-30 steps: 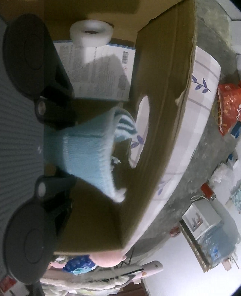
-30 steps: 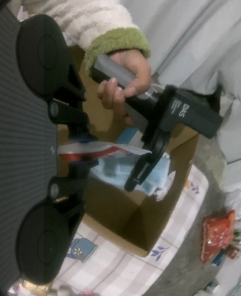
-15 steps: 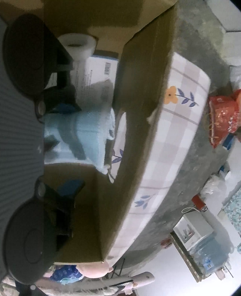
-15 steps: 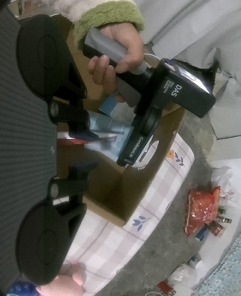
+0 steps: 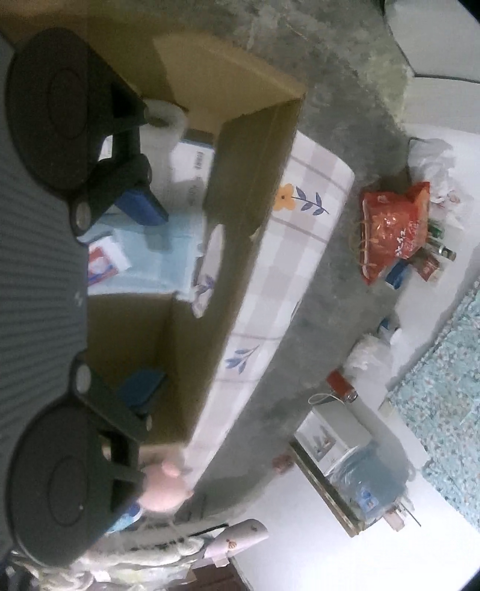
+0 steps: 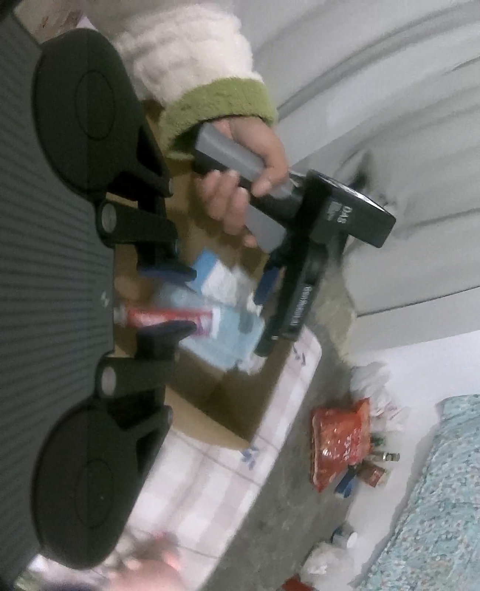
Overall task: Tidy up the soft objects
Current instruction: 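Lower the toothpaste tube into the cardboard box and open the right gripper, then move the right gripper toward the plush doll in the red dress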
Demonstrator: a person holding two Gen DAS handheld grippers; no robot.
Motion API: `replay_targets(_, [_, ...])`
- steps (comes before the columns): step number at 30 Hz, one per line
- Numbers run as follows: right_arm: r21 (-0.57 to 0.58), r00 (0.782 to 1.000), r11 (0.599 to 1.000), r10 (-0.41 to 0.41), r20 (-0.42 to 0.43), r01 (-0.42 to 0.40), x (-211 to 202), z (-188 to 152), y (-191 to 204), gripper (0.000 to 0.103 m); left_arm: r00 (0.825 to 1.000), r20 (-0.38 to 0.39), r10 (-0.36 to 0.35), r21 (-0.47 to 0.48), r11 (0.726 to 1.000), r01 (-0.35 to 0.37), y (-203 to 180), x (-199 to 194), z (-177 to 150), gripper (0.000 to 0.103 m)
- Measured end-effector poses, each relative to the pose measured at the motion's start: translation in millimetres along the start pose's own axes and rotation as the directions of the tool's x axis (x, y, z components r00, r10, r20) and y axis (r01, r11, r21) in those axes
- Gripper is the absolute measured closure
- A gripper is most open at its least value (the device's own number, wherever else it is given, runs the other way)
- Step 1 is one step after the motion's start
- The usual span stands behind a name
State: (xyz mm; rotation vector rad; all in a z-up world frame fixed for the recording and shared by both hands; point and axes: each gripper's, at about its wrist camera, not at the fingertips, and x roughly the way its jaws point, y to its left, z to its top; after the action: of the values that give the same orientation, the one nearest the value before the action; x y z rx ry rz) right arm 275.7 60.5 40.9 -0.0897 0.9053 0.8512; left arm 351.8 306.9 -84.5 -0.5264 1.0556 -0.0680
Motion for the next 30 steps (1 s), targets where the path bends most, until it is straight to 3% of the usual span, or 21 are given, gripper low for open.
replay_targets(1, [0.009,1.000,1.000,0.012,0.016,-0.012,-8.4,-11.9,1.2,0.081,1.000,0.007,-0.001,0.005,1.000,0.001,-2.7,-9.3,-4.3,0.021])
replay_targets(3, [0.031,0.998,0.999,0.039,0.041,-0.040,-19.2,-33.1,4.0,0.081,1.000,-0.001,0.000,0.024,1.000,0.000,-10.3,-23.3,-15.5,0.035])
replay_targets(9, [0.078,0.995,0.997,0.016,0.102,-0.024,-29.6,-94.9,8.3,0.081,0.989,-0.121,0.080,0.133,0.989,-0.064,-34.0,-13.9,-61.0,0.073])
replay_targets(13, [0.131,0.992,0.991,-0.008,0.128,-0.008,-36.3,-124.7,2.4,0.081,0.971,-0.179,0.162,0.127,0.982,-0.140,-35.4,18.1,-69.7,0.077])
replay_targets(16, [0.153,0.987,0.988,-0.052,0.151,0.028,-48.5,-143.3,-6.0,0.081,0.959,-0.170,0.226,0.125,0.970,-0.207,-34.5,32.8,-70.0,0.076])
replay_targets(26, [0.343,0.986,0.938,-0.092,0.142,0.038,-82.0,-213.5,-37.0,0.081,0.947,-0.173,0.270,0.079,0.962,-0.260,-51.4,52.1,-70.6,0.070])
replay_targets(30, [0.373,0.984,0.926,-0.108,0.140,0.048,-94.2,-227.9,-39.2,0.081,0.951,-0.165,0.262,0.067,0.965,-0.255,-57.4,61.7,-67.7,0.079])
